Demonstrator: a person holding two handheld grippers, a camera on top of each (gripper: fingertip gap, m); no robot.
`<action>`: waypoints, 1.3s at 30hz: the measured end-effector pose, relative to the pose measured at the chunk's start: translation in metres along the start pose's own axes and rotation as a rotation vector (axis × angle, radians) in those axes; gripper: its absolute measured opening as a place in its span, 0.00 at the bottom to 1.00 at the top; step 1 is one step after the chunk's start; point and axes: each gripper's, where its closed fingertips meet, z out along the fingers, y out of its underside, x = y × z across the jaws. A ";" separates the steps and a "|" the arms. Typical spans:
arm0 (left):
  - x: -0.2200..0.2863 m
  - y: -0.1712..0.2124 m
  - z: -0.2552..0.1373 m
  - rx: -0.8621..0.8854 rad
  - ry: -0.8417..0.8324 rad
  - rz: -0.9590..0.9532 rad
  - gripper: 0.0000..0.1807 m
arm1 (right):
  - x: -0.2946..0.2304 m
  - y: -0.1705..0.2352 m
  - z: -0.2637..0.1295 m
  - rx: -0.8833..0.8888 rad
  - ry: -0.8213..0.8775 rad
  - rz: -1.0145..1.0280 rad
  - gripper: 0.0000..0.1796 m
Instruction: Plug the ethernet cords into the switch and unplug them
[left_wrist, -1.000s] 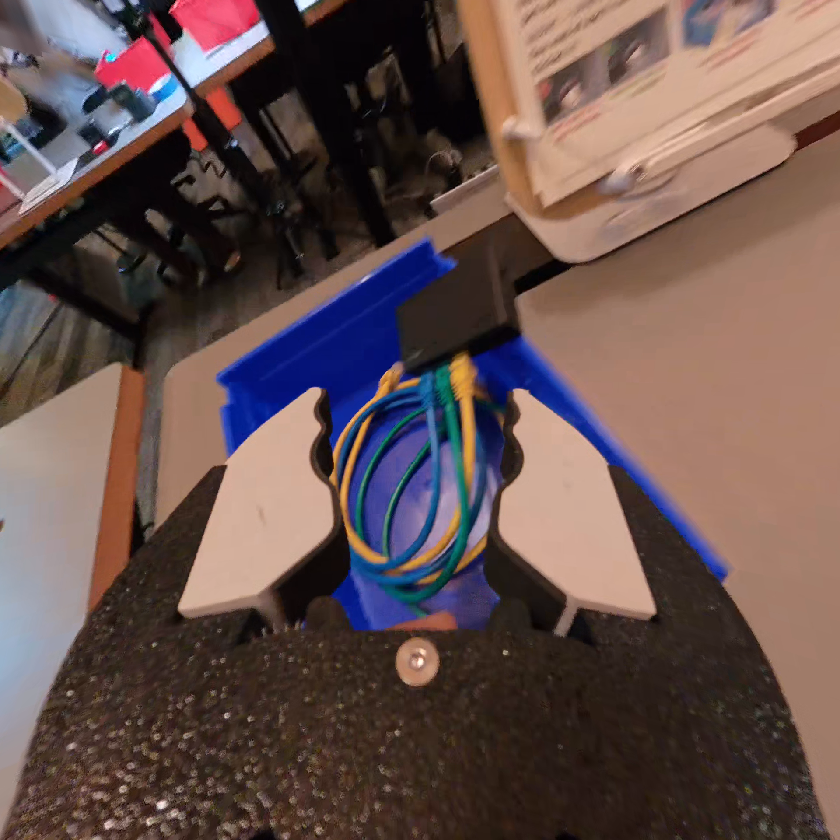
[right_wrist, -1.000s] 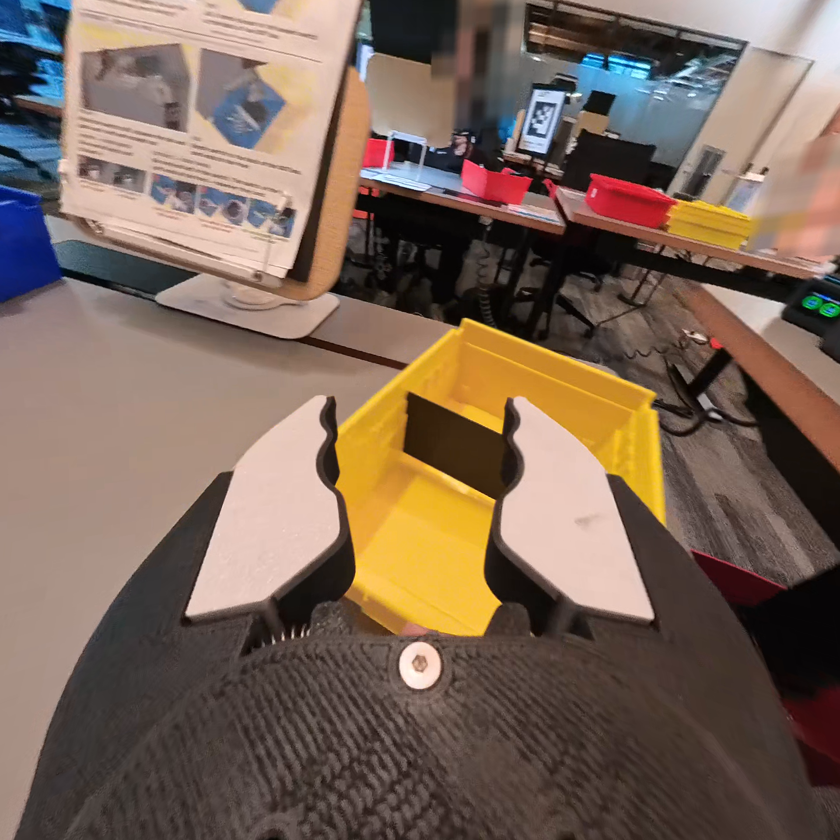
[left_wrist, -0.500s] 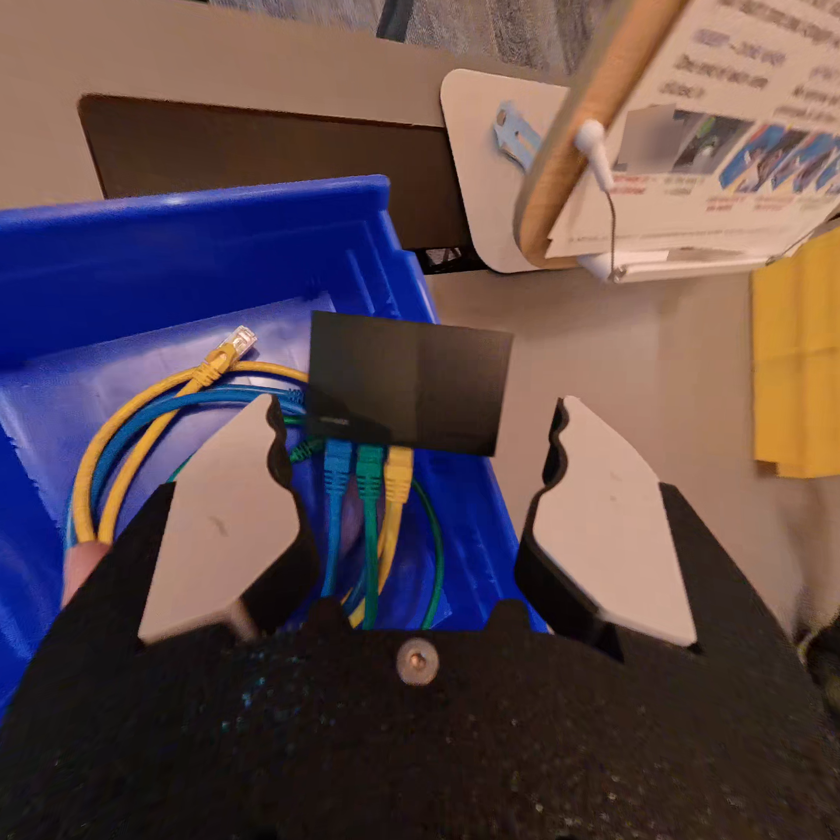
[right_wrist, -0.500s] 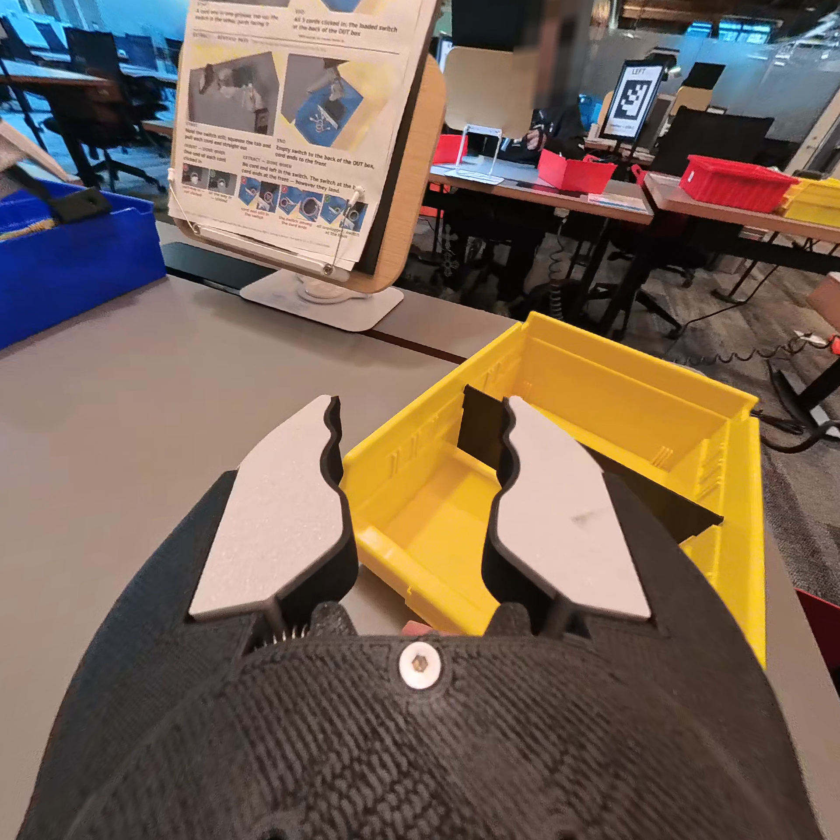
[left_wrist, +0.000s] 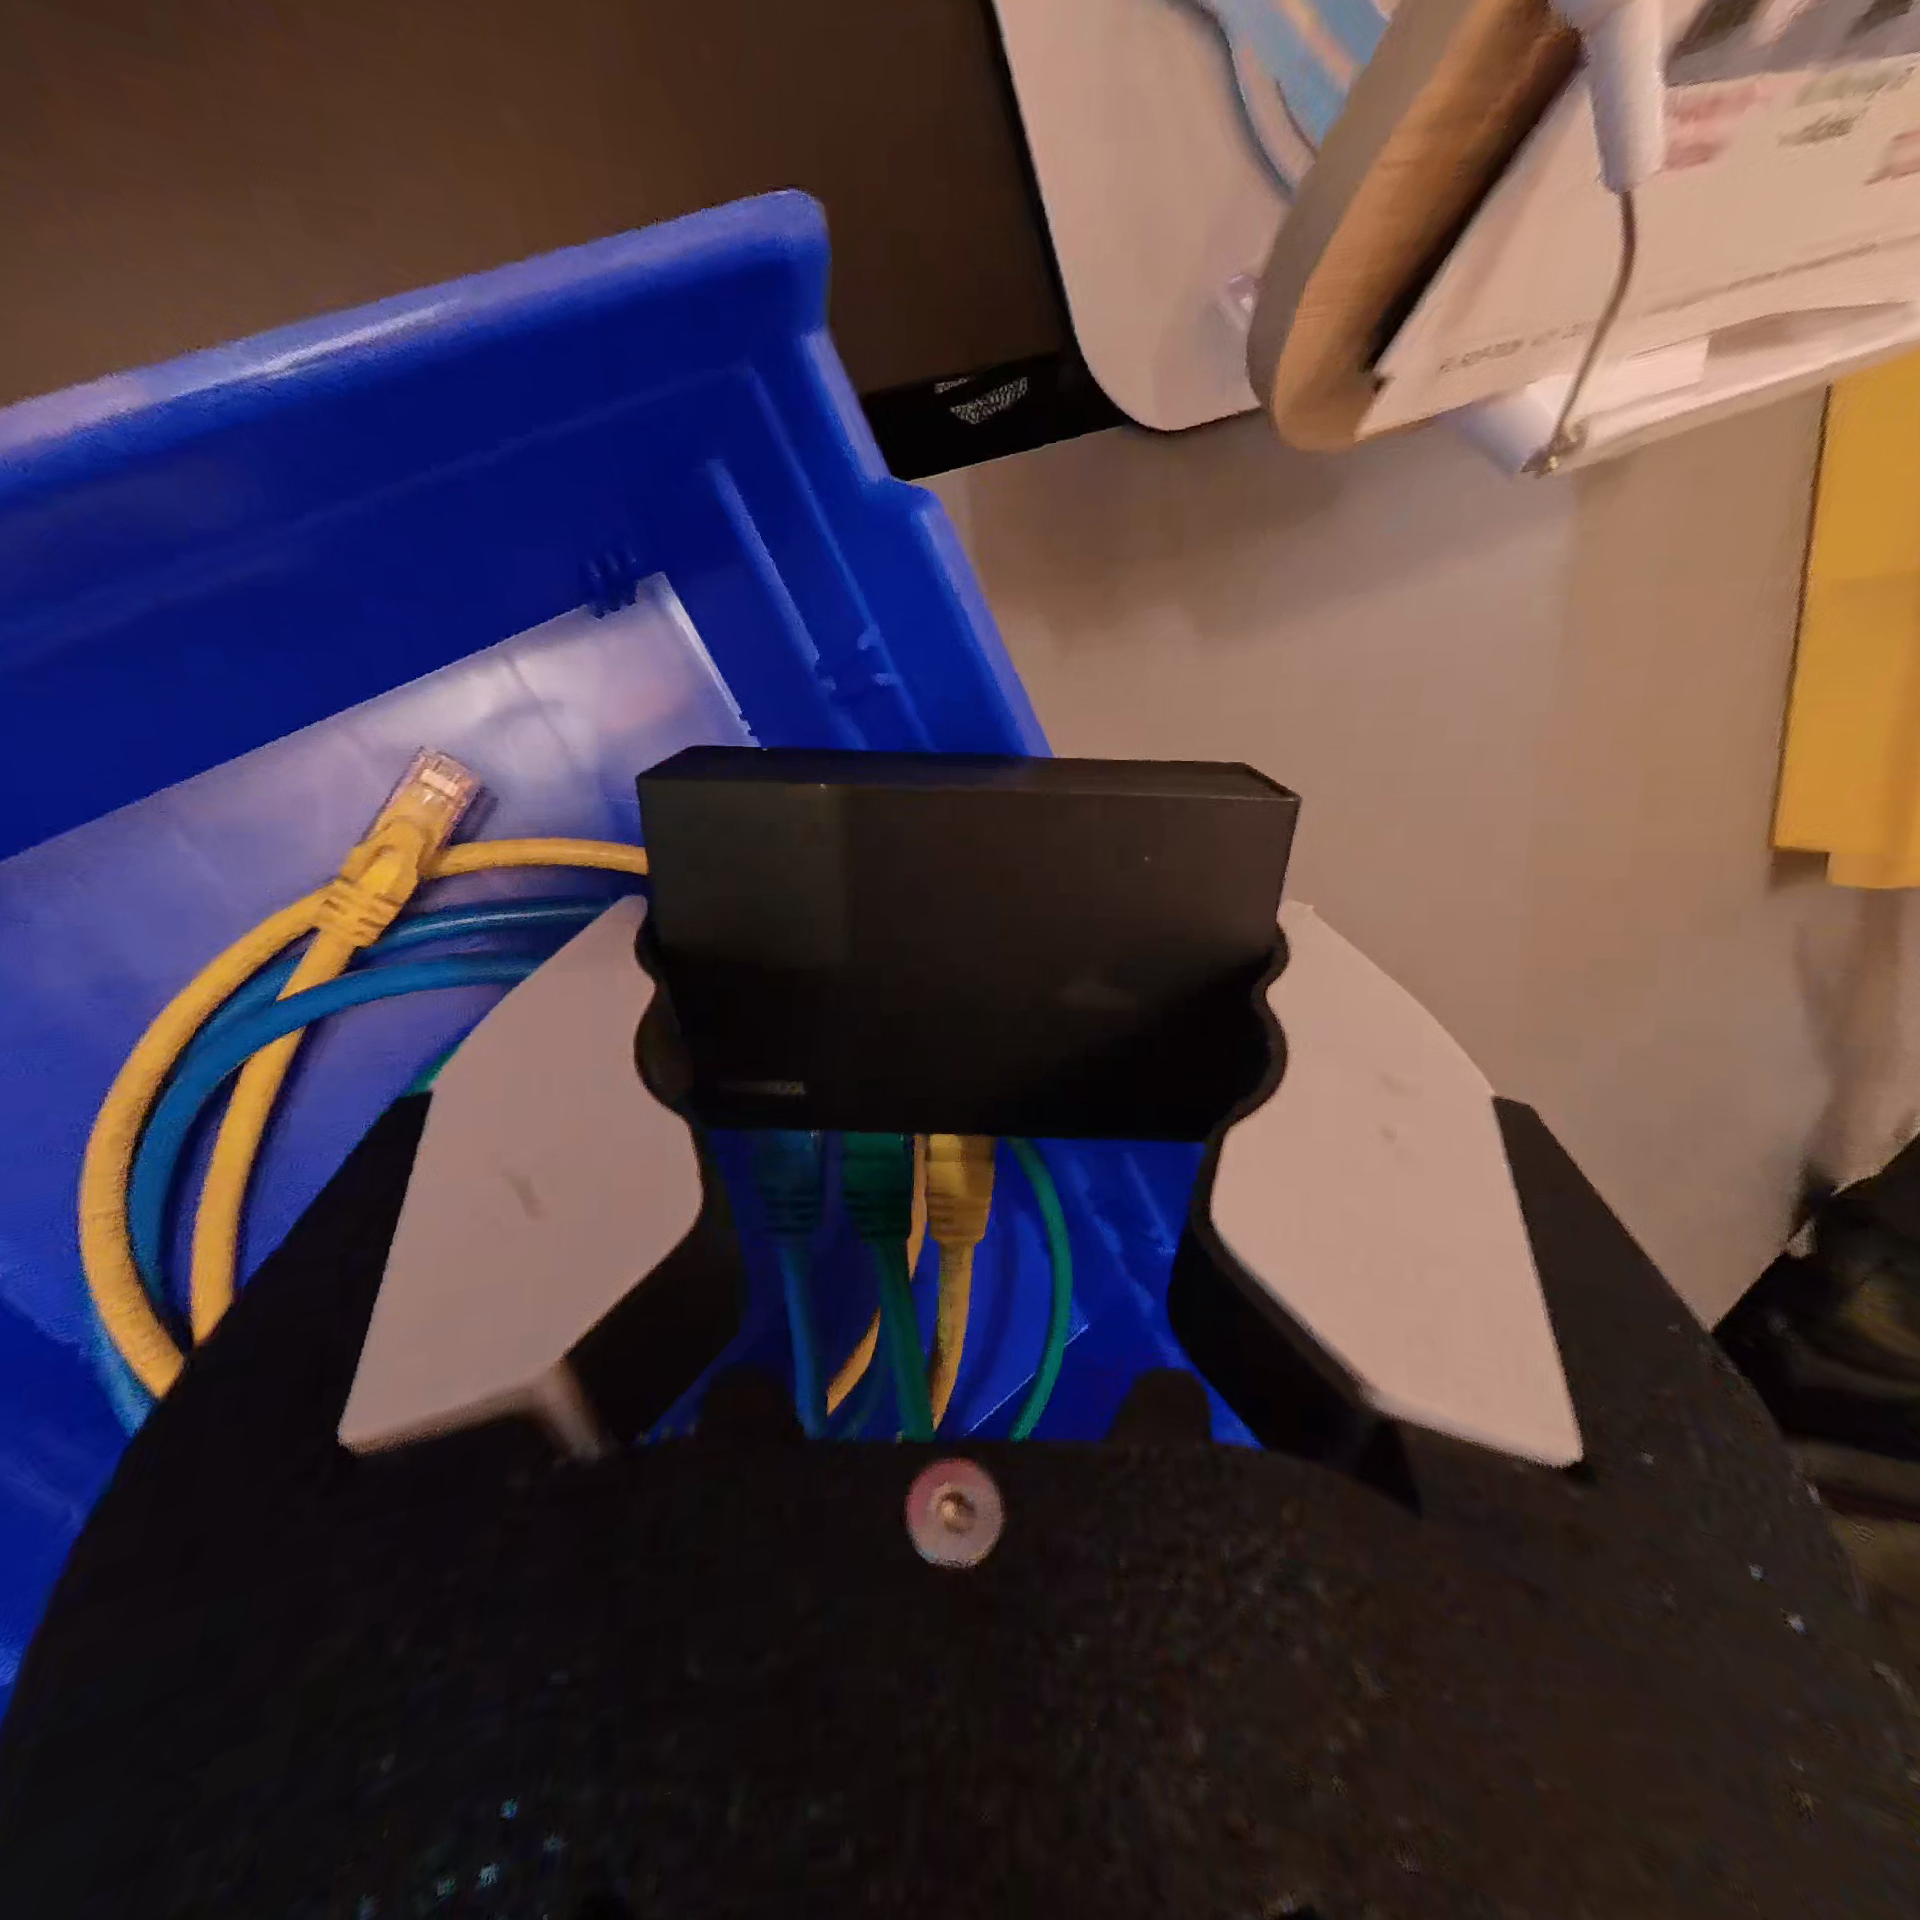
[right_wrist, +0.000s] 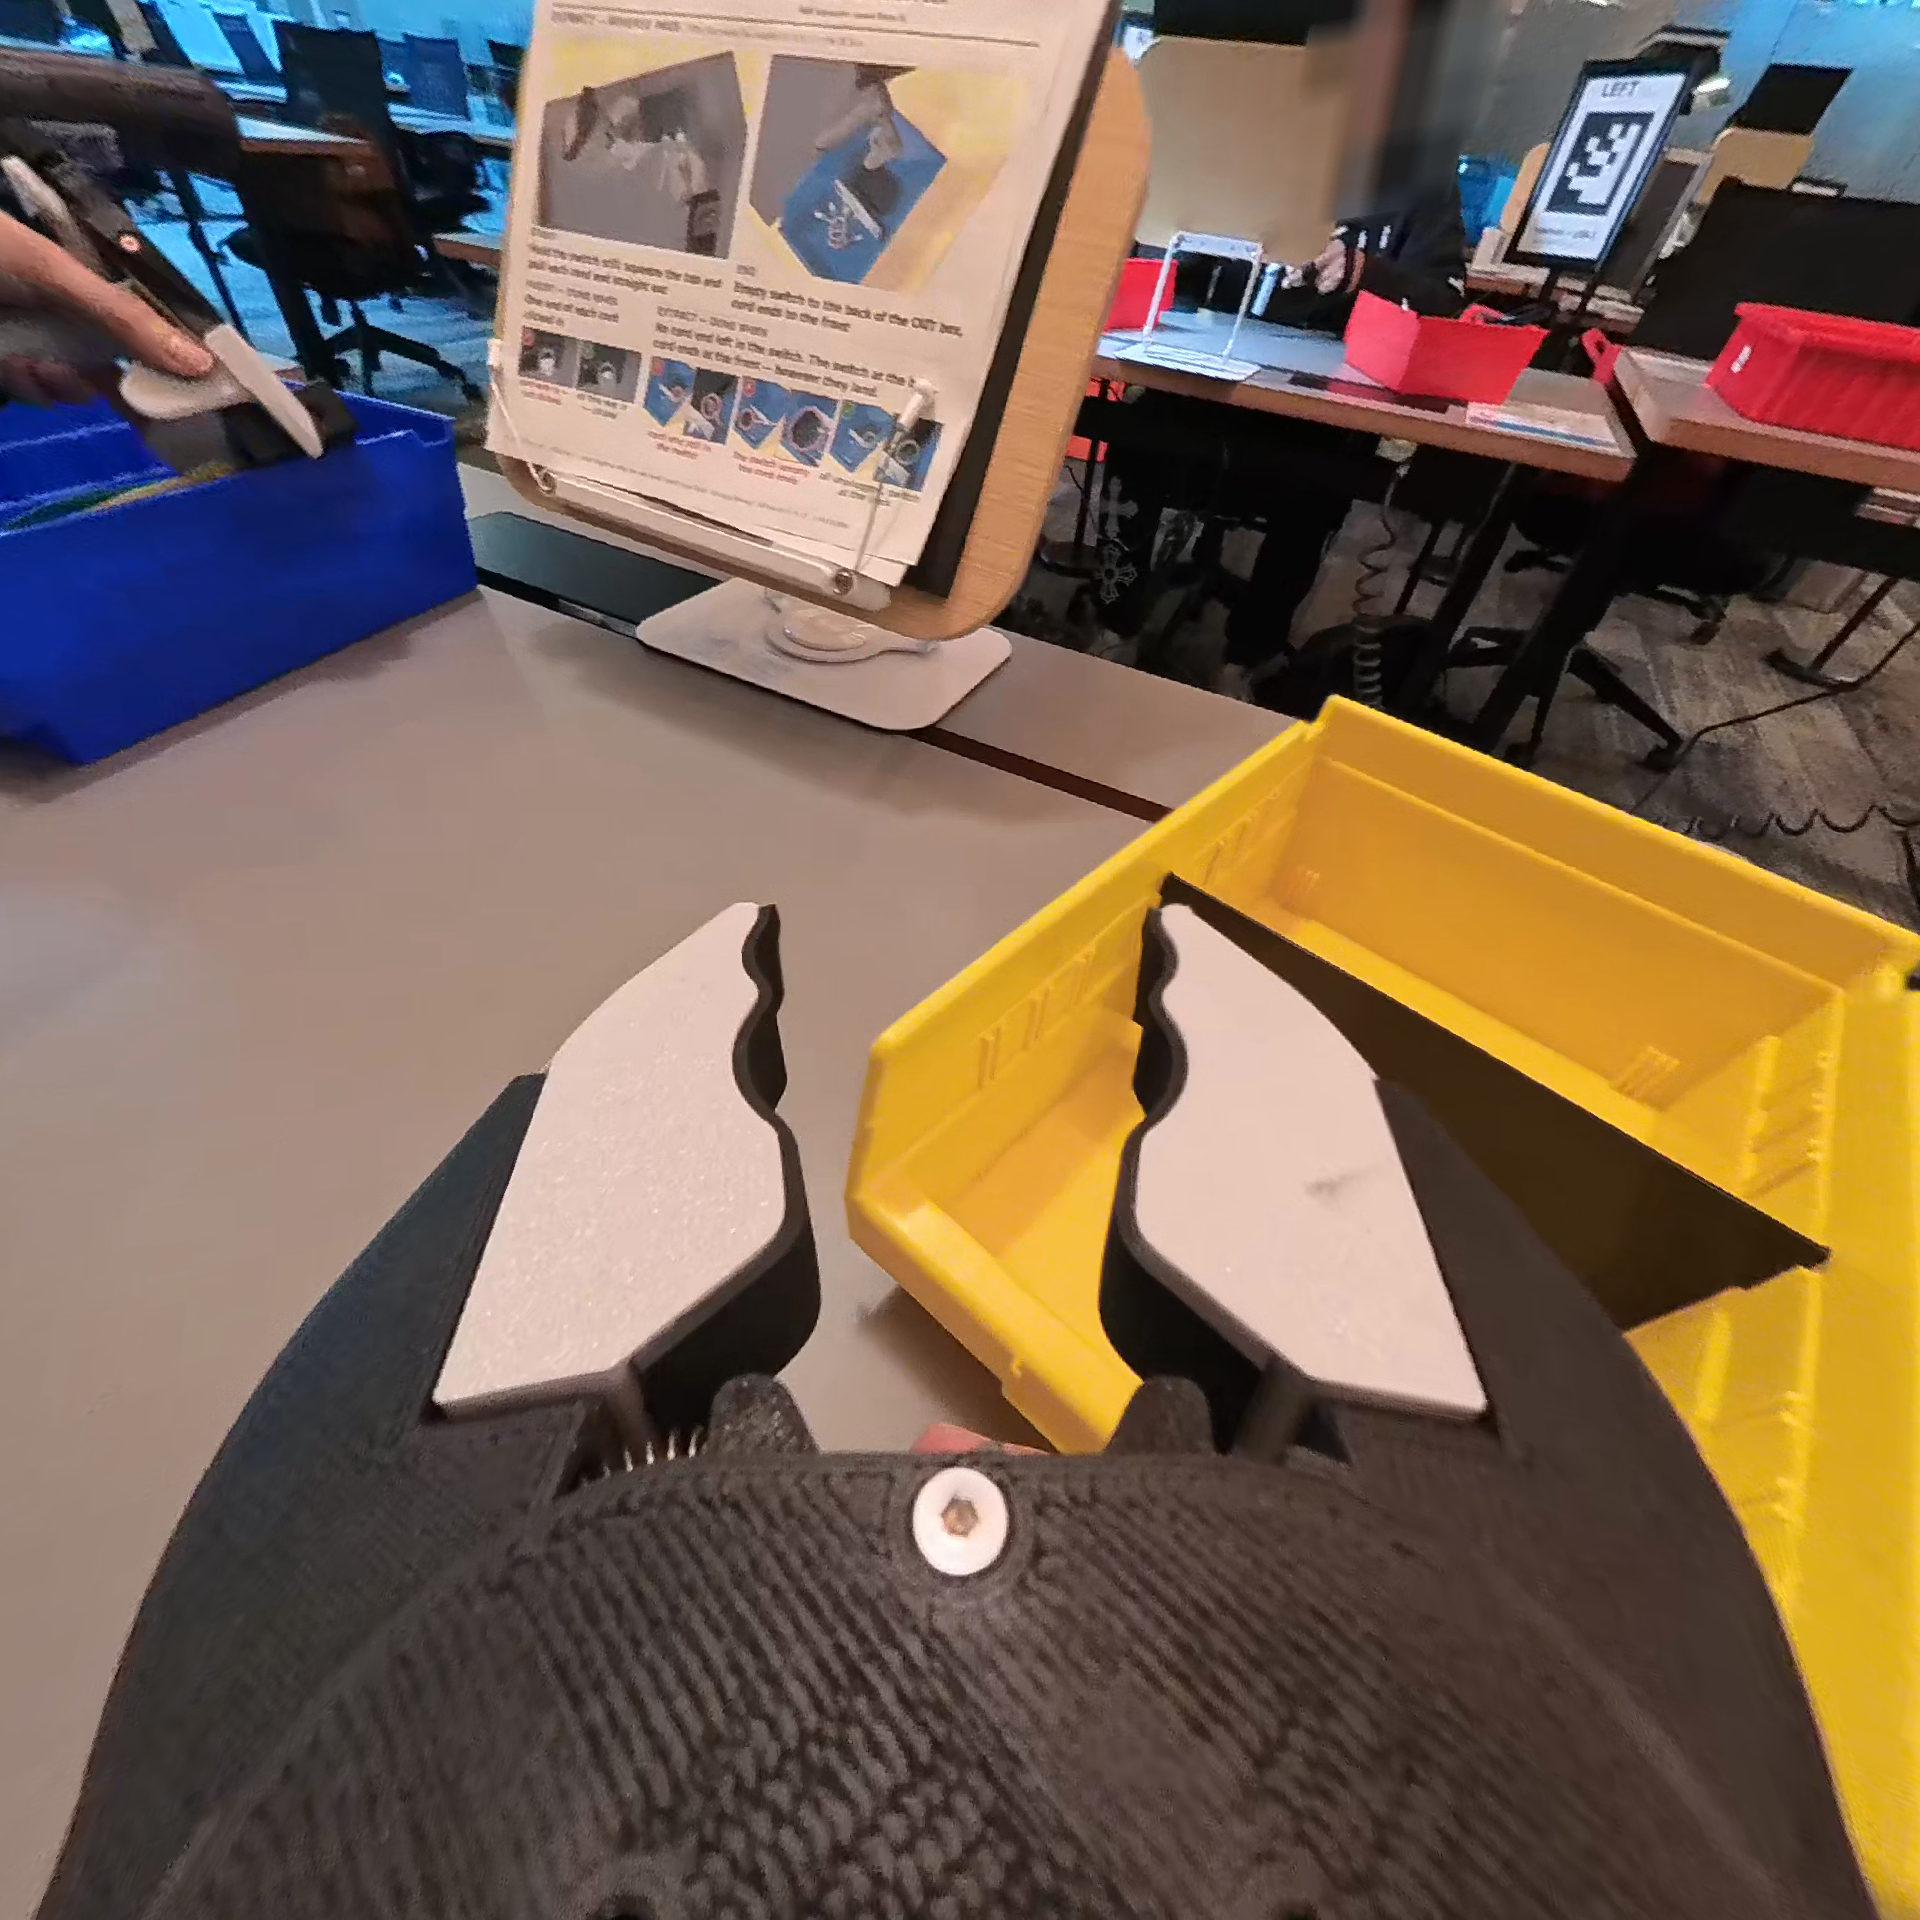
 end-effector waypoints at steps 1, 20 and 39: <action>0.003 0.001 -0.002 -0.006 -0.010 0.031 0.57 | -0.005 -0.001 0.002 -0.001 -0.011 -0.006 0.37; 0.286 0.001 -0.212 0.388 -0.209 0.603 0.56 | -0.202 -0.156 0.025 0.558 -0.258 -0.244 0.45; 0.476 0.137 -0.122 0.132 0.243 0.777 0.56 | -0.229 -0.231 -0.052 0.925 -0.343 -0.368 0.41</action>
